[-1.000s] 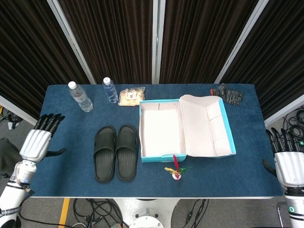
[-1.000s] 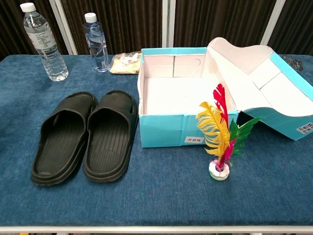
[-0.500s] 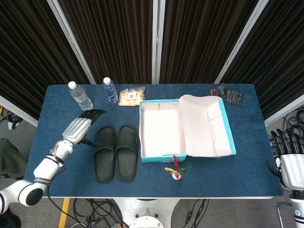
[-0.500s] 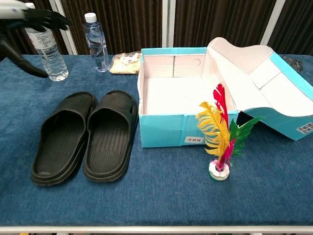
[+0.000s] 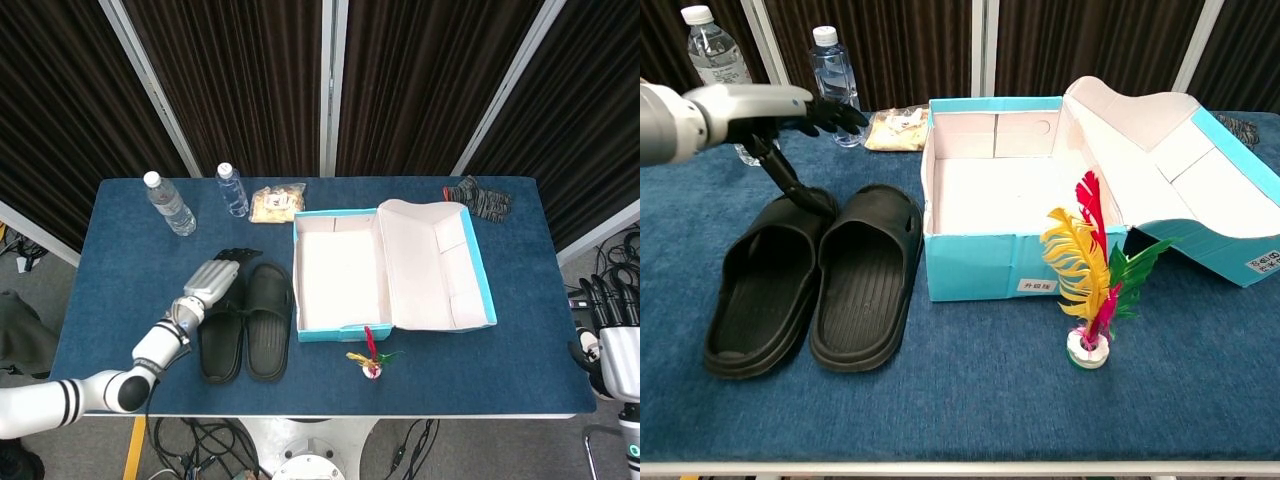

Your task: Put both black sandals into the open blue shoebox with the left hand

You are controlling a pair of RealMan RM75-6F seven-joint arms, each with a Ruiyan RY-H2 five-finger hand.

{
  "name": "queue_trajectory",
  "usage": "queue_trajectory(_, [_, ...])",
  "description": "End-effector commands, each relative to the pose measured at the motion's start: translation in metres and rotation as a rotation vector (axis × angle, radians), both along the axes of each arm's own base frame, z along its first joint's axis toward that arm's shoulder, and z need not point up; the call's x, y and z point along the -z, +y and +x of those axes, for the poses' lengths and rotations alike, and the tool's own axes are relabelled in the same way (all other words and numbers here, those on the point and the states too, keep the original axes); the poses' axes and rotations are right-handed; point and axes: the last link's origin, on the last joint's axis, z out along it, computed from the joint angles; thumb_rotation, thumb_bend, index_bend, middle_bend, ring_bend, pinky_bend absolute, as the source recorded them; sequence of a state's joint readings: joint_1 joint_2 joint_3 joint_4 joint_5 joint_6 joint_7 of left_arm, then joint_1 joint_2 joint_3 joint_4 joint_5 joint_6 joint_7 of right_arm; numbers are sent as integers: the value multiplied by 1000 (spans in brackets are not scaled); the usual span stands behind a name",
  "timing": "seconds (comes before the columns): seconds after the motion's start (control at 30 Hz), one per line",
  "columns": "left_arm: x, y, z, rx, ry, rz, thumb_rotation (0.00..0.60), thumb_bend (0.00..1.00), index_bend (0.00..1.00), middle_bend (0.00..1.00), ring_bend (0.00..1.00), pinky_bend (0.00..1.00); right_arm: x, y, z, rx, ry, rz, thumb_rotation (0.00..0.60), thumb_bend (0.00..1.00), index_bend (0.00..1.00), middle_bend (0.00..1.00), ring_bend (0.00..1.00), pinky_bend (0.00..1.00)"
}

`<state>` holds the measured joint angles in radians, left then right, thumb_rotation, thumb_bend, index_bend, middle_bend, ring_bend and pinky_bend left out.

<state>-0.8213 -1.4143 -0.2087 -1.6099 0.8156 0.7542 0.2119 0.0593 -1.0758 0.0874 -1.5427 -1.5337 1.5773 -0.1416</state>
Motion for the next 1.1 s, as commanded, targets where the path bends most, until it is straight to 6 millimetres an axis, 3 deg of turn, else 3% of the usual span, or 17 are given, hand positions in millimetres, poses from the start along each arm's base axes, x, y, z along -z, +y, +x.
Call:
queue_trajectory(0.03, [16,4,2,-9,44,-18,600,0,72,61,0,47,0,1,-2,4,-3,0,600,99,4,67,0,106])
queue_trajectory(0.57, [46,13,-6,-117,168,-37,600,0,76,74,8,104,1,-1,-9,24,-12,13,600,99,4,67,0,106])
queue_trajectory(0.67, [50,14,-7,-140,166,-23,600,0,138,167,94,174,1,-1,-10,25,-13,11,600,99,4,67,0,106])
queue_trajectory(0.93, [51,15,-8,-154,151,16,600,0,413,481,433,476,3,-1,-10,27,-18,18,600,99,4,67,0,108])
queue_trajectory(1.1, [36,17,-7,-155,110,66,600,0,429,500,449,502,3,0,-11,29,-19,16,600,98,4,67,0,108])
